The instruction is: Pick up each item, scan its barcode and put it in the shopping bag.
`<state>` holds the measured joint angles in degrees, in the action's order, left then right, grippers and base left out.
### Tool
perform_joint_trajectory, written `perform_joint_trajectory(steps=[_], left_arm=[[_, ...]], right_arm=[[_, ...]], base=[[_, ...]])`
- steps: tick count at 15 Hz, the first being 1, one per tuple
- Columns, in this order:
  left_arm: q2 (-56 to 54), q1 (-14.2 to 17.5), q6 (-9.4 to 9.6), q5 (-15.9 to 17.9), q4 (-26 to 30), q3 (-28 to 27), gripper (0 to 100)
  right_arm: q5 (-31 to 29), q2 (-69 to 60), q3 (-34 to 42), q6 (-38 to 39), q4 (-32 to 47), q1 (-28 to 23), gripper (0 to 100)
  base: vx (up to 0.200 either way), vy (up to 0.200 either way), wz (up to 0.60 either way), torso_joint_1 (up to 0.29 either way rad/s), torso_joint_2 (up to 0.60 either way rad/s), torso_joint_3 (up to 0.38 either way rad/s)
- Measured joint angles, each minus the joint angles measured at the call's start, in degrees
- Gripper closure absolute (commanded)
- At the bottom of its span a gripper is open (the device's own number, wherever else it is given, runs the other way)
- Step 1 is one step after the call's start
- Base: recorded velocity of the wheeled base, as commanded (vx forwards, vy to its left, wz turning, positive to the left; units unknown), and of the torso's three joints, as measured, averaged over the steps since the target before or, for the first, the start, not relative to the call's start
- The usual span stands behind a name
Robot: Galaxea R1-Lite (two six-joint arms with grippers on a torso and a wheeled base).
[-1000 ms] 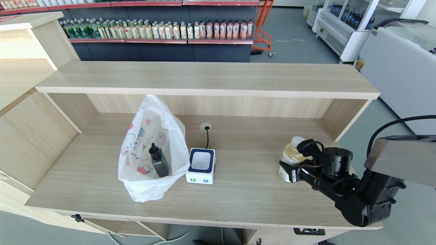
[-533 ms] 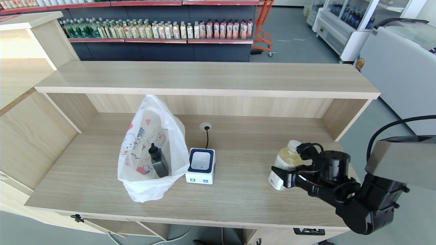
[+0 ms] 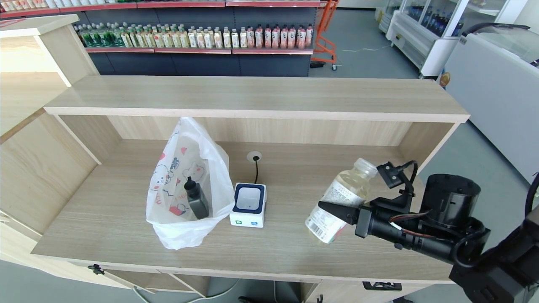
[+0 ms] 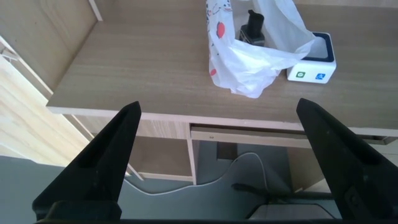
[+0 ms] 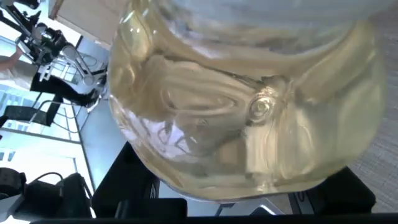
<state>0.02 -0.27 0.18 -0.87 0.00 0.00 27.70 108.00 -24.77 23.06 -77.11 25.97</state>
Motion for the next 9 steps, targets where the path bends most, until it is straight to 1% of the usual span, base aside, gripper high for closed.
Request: perform_joint_trajectory(steps=[5, 6, 8, 9], left_arm=[[0.0, 0.0, -0.02, 0.0, 0.0, 0.0, 0], [0.0, 0.0, -0.02, 0.0, 0.0, 0.0, 0], [0.0, 0.0, -0.02, 0.0, 0.0, 0.0, 0], [0.0, 0.0, -0.02, 0.0, 0.0, 0.0, 0]], right_arm=[[2.5, -2.8, 1.8, 1.2, 1.3, 4.8, 100], [3.1, -3.1, 2.1, 1.5, 1.3, 5.4, 100], [6.5, -3.3, 2.5, 1.8, 1.0, 5.7, 100], [6.7, -3.3, 2.5, 1.9, 0.9, 5.9, 100]], base=[[0.0, 0.0, 0.0, 0.0, 0.0, 0.0], [0.0, 0.0, 0.0, 0.0, 0.0, 0.0], [0.0, 0.0, 0.0, 0.0, 0.0, 0.0], [0.0, 0.0, 0.0, 0.0, 0.0, 0.0]])
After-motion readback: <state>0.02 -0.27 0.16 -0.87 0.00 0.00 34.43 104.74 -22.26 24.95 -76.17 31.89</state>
